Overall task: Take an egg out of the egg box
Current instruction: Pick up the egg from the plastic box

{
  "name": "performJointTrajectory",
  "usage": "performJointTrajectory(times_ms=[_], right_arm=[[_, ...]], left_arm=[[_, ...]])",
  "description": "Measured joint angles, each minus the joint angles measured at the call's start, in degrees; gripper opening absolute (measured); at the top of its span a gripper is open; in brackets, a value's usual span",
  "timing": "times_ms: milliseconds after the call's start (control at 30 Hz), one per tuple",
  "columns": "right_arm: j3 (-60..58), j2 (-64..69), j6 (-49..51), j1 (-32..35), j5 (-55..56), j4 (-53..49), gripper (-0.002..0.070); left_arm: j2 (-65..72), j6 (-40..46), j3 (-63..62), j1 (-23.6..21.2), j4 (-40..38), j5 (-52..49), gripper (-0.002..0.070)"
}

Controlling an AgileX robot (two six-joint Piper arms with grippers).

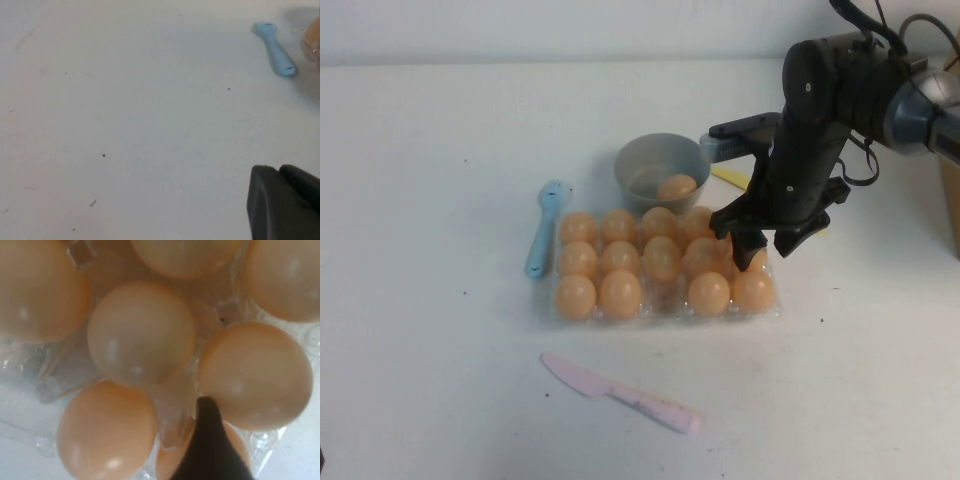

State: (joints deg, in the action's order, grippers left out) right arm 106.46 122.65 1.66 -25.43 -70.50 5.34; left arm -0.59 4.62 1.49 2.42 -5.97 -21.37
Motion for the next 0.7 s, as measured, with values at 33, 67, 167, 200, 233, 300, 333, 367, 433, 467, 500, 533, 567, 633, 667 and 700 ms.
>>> performJointTrajectory(times_ms=[33,67,167,200,233,300,333,367,433,467,500,533,567,633,667,700], right_arm=[[0.0,0.1,0.0,0.0,0.1,0.0,0.0407],[0.0,0.1,0.0,0.0,0.1,0.1,0.0394],[0.0,0.2,0.0,0.0,0.4,0.3,0.0369],[0.0,0.2,-0.4,0.0,0.6,0.5,0.0365],[0.0,0.2,-0.8,0.0,0.6,0.5,0.0361],[0.0,0.2,-1.2,0.0,0.7,0.6,0.0359],[0.0,0.2,-1.7,0.0,0.8,0.6,0.0358],[0.0,0.2,-1.7,0.0,0.9,0.7,0.0358],[0.0,0.2,-1.7,0.0,1.5,0.7,0.0356],[0.0,0.2,-1.7,0.0,1.8,0.7,0.0353],[0.0,0.2,-1.7,0.0,2.0,0.7,0.0348],[0.0,0.3,-1.7,0.0,2.2,0.7,0.0339],[0.0,0.3,-1.7,0.0,2.3,0.7,0.0318],[0.0,0.3,-1.7,0.0,2.4,0.8,0.0288],[0.0,0.3,-1.7,0.0,2.4,0.8,0.0272],[0.0,0.3,-1.7,0.0,2.4,0.8,0.0262]], left_arm=[[0.0,0.0,0.0,0.0,0.0,0.0,-0.0004],[0.0,0.0,0.0,0.0,0.0,0.0,-0.0004],[0.0,0.0,0.0,0.0,0.0,0.0,-0.0004],[0.0,0.0,0.0,0.0,0.0,0.0,-0.0004],[0.0,0.0,0.0,0.0,0.0,0.0,-0.0004],[0.0,0.0,0.0,0.0,0.0,0.0,-0.0004],[0.0,0.0,0.0,0.0,0.0,0.0,-0.0004],[0.0,0.0,0.0,0.0,0.0,0.0,-0.0004],[0.0,0.0,0.0,0.0,0.0,0.0,-0.0004],[0.0,0.0,0.0,0.0,0.0,0.0,-0.0004],[0.0,0.0,0.0,0.0,0.0,0.0,-0.0004],[0.0,0.0,0.0,0.0,0.0,0.0,-0.0004],[0.0,0.0,0.0,0.0,0.0,0.0,-0.0004],[0.0,0.0,0.0,0.0,0.0,0.0,-0.0004],[0.0,0.0,0.0,0.0,0.0,0.0,-0.0004],[0.0,0.0,0.0,0.0,0.0,0.0,-0.0004]])
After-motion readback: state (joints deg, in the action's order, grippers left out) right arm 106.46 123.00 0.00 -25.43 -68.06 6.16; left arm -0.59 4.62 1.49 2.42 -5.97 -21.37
